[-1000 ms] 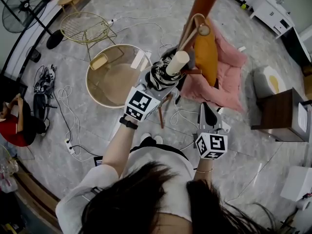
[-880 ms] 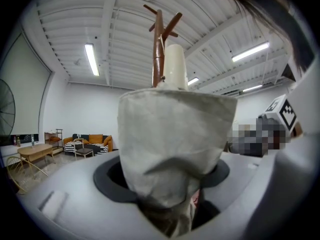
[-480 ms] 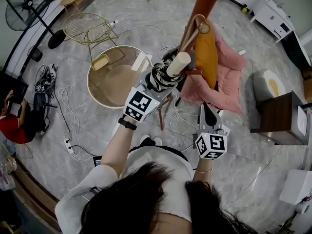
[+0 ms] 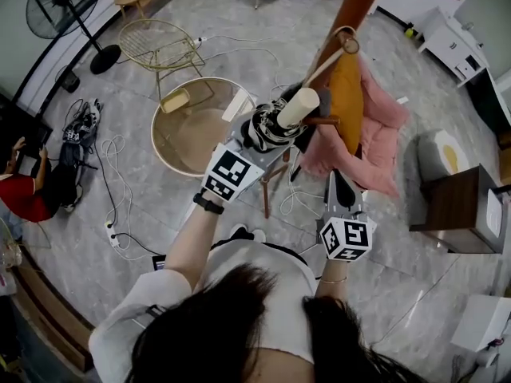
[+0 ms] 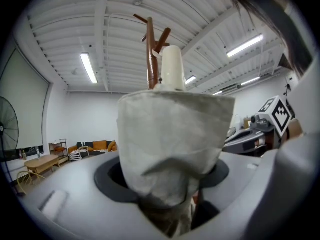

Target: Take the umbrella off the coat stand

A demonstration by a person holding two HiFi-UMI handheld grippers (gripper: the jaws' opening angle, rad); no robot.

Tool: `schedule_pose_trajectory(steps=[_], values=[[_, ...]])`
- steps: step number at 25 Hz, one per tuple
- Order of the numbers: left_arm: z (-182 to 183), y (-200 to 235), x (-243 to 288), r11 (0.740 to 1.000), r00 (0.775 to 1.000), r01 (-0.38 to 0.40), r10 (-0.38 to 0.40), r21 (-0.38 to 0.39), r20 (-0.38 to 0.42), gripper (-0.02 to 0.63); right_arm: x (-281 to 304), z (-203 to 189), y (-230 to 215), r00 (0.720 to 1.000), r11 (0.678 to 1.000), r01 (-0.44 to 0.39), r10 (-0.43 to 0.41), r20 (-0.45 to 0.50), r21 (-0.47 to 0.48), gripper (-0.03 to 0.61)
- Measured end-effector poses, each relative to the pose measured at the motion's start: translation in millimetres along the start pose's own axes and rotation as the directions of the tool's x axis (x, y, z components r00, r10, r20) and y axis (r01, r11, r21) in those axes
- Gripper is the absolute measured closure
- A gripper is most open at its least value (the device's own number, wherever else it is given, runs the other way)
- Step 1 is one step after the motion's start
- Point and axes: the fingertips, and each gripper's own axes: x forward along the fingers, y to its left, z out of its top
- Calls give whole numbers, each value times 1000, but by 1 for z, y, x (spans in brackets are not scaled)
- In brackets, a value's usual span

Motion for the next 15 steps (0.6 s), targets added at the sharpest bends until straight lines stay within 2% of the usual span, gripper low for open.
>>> schedule_pose_trajectory(steps=[15], values=[[30, 9, -55, 993, 994, -105, 103, 50, 30, 262, -3, 12, 31, 996, 998, -70, 70, 47, 0, 575]])
